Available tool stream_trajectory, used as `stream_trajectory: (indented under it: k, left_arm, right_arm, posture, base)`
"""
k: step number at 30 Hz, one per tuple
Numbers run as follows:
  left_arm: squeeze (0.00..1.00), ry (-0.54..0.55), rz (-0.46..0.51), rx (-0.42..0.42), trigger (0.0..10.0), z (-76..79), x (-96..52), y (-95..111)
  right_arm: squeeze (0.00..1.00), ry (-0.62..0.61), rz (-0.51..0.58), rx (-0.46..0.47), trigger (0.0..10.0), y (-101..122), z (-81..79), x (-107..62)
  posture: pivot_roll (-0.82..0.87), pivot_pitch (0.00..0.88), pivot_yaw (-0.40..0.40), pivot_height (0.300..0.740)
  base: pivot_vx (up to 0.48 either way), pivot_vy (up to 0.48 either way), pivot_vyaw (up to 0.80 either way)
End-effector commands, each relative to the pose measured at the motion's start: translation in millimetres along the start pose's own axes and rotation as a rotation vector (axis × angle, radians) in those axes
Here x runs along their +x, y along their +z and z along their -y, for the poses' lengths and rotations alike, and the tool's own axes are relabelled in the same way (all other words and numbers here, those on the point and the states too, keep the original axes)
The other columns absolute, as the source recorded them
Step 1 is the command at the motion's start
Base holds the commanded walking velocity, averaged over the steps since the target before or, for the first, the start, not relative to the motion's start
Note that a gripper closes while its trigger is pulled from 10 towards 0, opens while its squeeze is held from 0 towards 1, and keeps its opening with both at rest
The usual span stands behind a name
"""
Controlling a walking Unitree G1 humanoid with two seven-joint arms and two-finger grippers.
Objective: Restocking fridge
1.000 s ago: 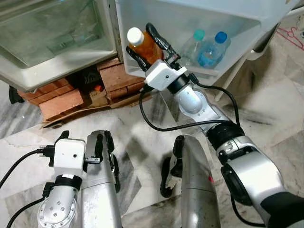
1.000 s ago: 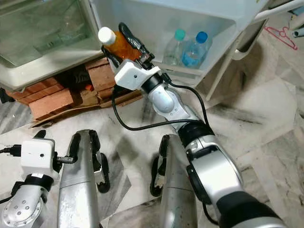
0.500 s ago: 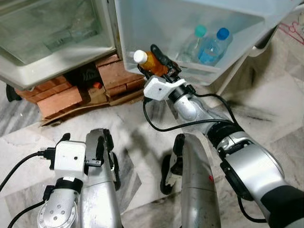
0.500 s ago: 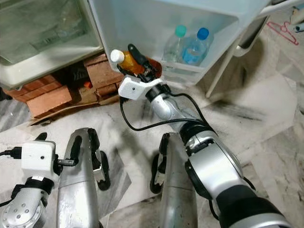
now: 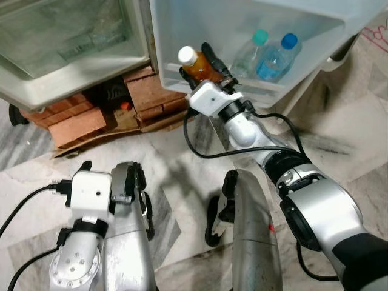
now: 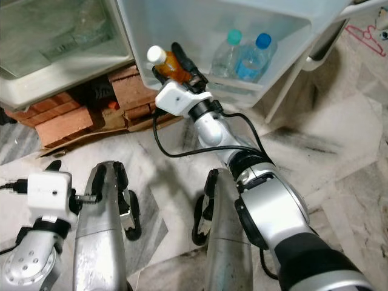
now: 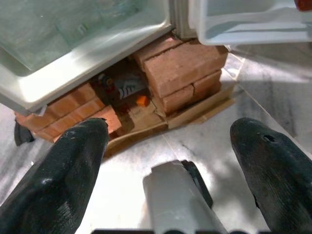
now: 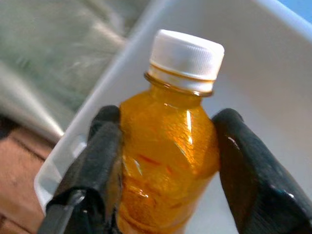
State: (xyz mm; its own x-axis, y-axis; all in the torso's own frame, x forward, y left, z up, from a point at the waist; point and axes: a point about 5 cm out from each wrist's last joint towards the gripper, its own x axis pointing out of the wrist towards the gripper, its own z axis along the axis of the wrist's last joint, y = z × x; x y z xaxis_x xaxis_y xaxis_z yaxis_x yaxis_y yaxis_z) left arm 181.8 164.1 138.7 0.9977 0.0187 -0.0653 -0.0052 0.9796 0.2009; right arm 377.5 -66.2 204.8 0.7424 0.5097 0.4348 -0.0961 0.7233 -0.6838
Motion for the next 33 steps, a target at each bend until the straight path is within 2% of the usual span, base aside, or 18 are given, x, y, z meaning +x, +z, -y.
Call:
stream_trajectory:
  k: [1, 2, 3, 5, 8, 12, 13, 14, 15, 17, 18, 21, 23, 26, 29, 33]
  left_arm:
    - [0.0, 0.009, -0.05, 0.008, 10.0, -3.2, -1.8, -11.8]
    - [0.0, 0.008, -0.05, 0.009, 10.0, -4.8, -0.8, -12.6]
    - [0.0, 0.008, -0.05, 0.009, 10.0, -4.8, -0.8, -12.6]
    - [0.0, 0.0, -0.041, 0.013, 10.0, -7.3, 3.6, -14.8]
    - [0.0, -0.008, -0.024, 0.011, 10.0, -7.3, 14.6, -17.8]
    - [0.0, -0.006, -0.012, 0.005, 10.0, -5.4, 18.8, -21.5]
    - [0.0, -0.006, -0.012, 0.005, 10.0, -5.4, 18.8, -21.5]
    - [0.0, 0.002, -0.006, 0.001, 10.0, -5.0, 20.2, -24.7]
    - [0.0, 0.002, -0.006, 0.001, 10.0, -5.0, 20.2, -24.7]
    - [0.0, 0.006, 0.0, -0.001, 10.0, -6.0, 23.8, -28.5]
    - [0.0, 0.006, 0.0, -0.001, 10.0, -6.0, 23.8, -28.5]
    - [0.0, -0.008, 0.026, -0.009, 10.0, -4.8, 29.6, -28.8]
    - [0.0, -0.018, 0.036, -0.011, 10.0, -3.7, 33.9, -28.1]
    - [0.0, -0.041, 0.055, -0.01, 10.0, -0.1, 39.1, -26.6]
    - [0.0, -0.056, 0.08, -0.006, 10.0, 0.9, 46.2, -24.3]
    - [0.0, -0.049, 0.089, -0.008, 10.0, -1.2, 48.2, -24.9]
  right_arm:
    - [0.0, -0.006, -0.013, 0.094, 10.0, -5.6, 0.6, -9.3]
    - [0.0, -0.016, -0.031, 0.151, 10.0, -9.0, 0.4, -13.7]
    - [0.0, -0.016, -0.031, 0.151, 10.0, -9.0, 0.4, -13.7]
    - [0.0, -0.041, -0.092, 0.288, 10.0, -19.1, -5.0, -28.3]
    - [0.0, -0.045, -0.135, 0.403, 10.0, -27.7, -16.3, -51.6]
    - [0.0, -0.068, -0.14, 0.473, 10.0, -25.2, -22.7, -73.2]
    - [0.0, -0.068, -0.14, 0.473, 10.0, -25.2, -22.7, -73.2]
    - [0.0, -0.106, -0.174, 0.535, 10.0, -22.1, -24.9, -88.8]
    - [0.0, -0.106, -0.174, 0.535, 10.0, -22.1, -24.9, -88.8]
    - [0.0, -0.142, -0.204, 0.577, 10.0, -19.0, -28.2, -105.6]
    - [0.0, -0.142, -0.204, 0.577, 10.0, -19.0, -28.2, -105.6]
    - [0.0, -0.149, -0.232, 0.638, 10.0, -14.8, -30.4, -122.0]
    - [0.0, -0.155, -0.243, 0.66, 10.0, -15.3, -30.4, -122.3]
    - [0.0, -0.141, -0.235, 0.645, 10.0, -11.9, -26.6, -120.4]
    - [0.0, -0.159, -0.238, 0.641, 10.0, -12.8, -16.6, -114.1]
    - [0.0, -0.152, -0.248, 0.642, 10.0, -12.1, -12.7, -114.6]
  posture:
    - [0.23, 0.438, -0.078, 0.566]
    - [0.23, 0.438, -0.078, 0.566]
    - [0.23, 0.438, -0.078, 0.566]
    - [0.2, 0.397, -0.078, 0.566]
    - [0.17, 0.345, -0.079, 0.566]
    - [0.15, 0.302, -0.071, 0.566]
    - [0.15, 0.302, -0.071, 0.566]
    - [0.14, 0.245, -0.067, 0.566]
    - [0.14, 0.245, -0.067, 0.566]
    - [0.13, 0.206, -0.064, 0.566]
    - [0.13, 0.206, -0.064, 0.566]
    - [0.12, 0.178, -0.049, 0.566]
    - [0.12, 0.173, -0.042, 0.566]
    - [0.11, 0.167, -0.036, 0.566]
    - [0.11, 0.159, -0.033, 0.566]
    - [0.11, 0.159, -0.038, 0.566]
  base:
    - [0.0, 0.0, 0.0]
    - [0.0, 0.0, 0.0]
    - [0.0, 0.0, 0.0]
    - [0.0, 0.0, 0.0]
    - [0.0, 0.0, 0.0]
    - [0.0, 0.0, 0.0]
    - [0.0, 0.0, 0.0]
    - [0.0, 0.0, 0.0]
    - [0.0, 0.0, 0.0]
    - [0.0, 0.0, 0.0]
    - [0.0, 0.0, 0.0]
    - [0.0, 0.0, 0.0]
    - [0.0, 0.0, 0.0]
    - [0.0, 0.0, 0.0]
    - [0.084, 0.0, 0.0]
    - [0.267, 0.0, 0.0]
